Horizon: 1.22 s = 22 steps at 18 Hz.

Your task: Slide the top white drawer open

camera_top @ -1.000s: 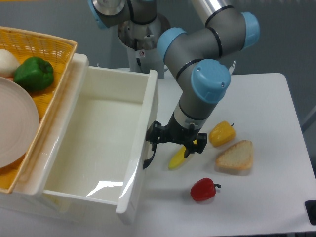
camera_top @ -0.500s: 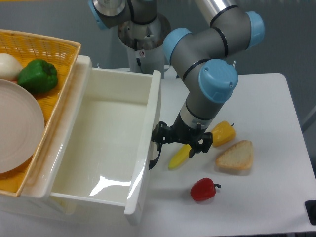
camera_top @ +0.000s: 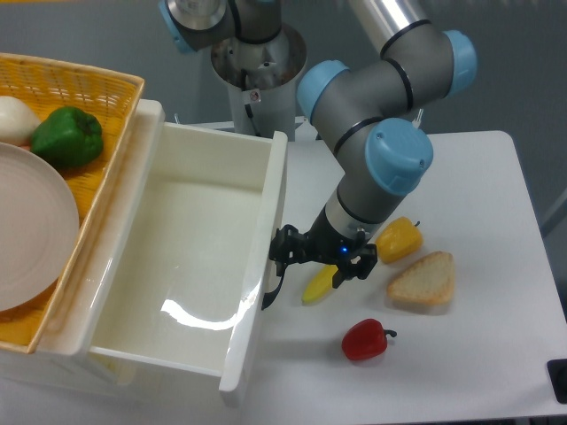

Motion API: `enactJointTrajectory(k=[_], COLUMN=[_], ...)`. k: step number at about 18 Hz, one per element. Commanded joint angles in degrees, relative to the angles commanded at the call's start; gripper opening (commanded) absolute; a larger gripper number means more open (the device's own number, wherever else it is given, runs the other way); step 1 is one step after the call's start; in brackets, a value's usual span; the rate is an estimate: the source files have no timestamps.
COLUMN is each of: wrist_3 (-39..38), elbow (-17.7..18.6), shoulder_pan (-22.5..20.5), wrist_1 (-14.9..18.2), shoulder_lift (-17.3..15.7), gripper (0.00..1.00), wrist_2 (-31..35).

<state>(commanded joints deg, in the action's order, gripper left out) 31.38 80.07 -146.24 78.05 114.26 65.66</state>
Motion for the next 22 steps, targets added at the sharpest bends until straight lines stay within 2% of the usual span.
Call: enactJointTrajectory(k=[8,18,22], wrist_3=[-0.1,-0.4,-0.9], elbow=[0.2,2.4,2.4], shoulder_pan=[-2.0,-2.5,-4.4], wrist_1=[0.2,0.4,0.4], shoulder_lift=[0.2,-0.3,-0.7], gripper=[1.0,1.0,1.0], wrist_2=[-4.7,-7.1,-8.8])
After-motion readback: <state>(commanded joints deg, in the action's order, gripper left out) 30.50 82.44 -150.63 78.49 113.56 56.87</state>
